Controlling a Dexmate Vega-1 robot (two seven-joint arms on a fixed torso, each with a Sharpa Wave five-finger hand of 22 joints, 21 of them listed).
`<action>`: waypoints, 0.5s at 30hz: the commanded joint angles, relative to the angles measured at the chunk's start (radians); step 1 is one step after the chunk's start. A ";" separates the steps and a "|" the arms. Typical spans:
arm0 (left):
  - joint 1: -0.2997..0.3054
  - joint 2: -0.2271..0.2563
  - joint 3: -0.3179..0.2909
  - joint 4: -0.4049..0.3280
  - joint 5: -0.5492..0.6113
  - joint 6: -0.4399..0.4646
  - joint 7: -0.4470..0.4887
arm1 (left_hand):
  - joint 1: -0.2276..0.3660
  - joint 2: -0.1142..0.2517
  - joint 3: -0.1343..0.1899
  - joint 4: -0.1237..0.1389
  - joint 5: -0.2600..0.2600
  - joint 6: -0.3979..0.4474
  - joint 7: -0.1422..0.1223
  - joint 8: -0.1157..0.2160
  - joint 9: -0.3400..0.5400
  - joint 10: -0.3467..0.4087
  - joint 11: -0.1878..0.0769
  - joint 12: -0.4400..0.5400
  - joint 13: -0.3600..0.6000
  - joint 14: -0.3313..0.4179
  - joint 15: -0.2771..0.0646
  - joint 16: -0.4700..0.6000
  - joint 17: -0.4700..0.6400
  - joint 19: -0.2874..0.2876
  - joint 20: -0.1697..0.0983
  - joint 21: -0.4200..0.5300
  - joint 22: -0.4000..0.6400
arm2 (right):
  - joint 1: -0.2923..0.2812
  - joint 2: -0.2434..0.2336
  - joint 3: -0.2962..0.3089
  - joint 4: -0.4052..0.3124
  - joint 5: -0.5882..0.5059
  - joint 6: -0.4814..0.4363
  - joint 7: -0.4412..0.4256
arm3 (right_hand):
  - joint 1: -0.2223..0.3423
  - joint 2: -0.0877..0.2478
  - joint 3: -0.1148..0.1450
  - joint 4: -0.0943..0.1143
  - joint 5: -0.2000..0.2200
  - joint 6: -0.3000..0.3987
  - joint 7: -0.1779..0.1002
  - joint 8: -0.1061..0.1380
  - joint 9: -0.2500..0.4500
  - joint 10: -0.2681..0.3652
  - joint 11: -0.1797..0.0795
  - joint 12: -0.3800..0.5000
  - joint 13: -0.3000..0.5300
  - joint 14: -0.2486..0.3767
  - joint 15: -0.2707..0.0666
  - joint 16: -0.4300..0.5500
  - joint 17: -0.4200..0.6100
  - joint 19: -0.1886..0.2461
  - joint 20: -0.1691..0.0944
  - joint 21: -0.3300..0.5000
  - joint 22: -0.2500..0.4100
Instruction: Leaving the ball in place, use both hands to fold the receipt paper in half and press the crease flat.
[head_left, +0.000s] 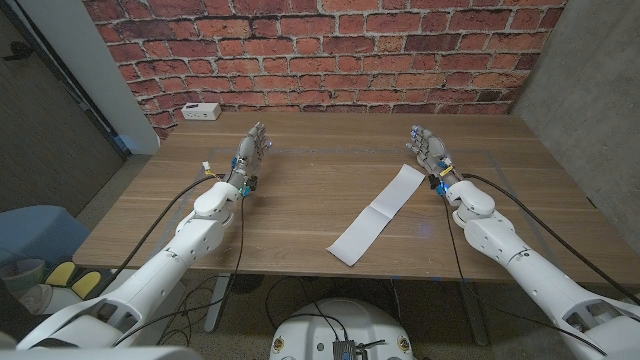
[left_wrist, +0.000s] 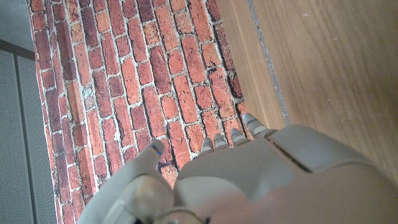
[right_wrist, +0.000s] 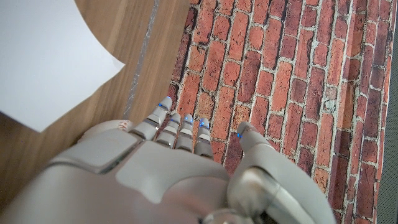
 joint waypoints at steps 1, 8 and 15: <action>-0.021 0.052 0.047 -0.033 0.123 0.028 0.042 | 0.008 0.114 0.020 -0.005 0.006 -0.183 -0.005 0.012 0.005 -0.212 -0.013 0.017 0.002 -0.216 -0.035 0.011 0.000 -0.123 -0.041 0.009 0.003 | -0.021 -0.005 0.007 -0.019 -0.005 0.010 -0.021 | 0.011 0.014 0.006 -0.001 0.004 0.009 0.003 0.006 0.001 0.011 0.005 0.006 0.001 0.008 -0.001 0.006 0.005 0.012 -0.037 0.001 0.004; -0.078 0.184 0.138 -0.195 0.377 0.217 0.094 | 0.035 0.096 0.051 -0.022 -0.003 -0.071 -0.009 0.019 0.005 -0.103 -0.013 0.030 0.003 -0.078 0.029 0.025 -0.001 -0.032 0.010 0.024 0.001 | -0.026 -0.010 0.004 -0.033 -0.018 0.006 -0.035 | 0.023 0.009 0.008 -0.014 0.000 0.025 0.017 0.010 0.003 0.032 0.021 0.011 0.002 0.032 0.033 0.014 0.005 0.033 -0.009 -0.002 0.005; -0.150 0.265 0.236 -0.342 0.611 0.413 0.073 | 0.053 0.083 0.065 -0.035 -0.024 0.036 -0.015 0.022 0.006 0.017 0.042 0.046 0.004 0.021 0.055 0.023 -0.001 0.024 0.090 0.030 0.005 | -0.033 -0.017 0.001 -0.048 -0.032 0.000 -0.052 | 0.062 0.002 0.023 -0.054 -0.006 0.039 0.029 0.011 0.003 0.053 0.046 0.013 0.004 0.066 0.067 0.018 0.000 0.061 0.021 -0.005 0.006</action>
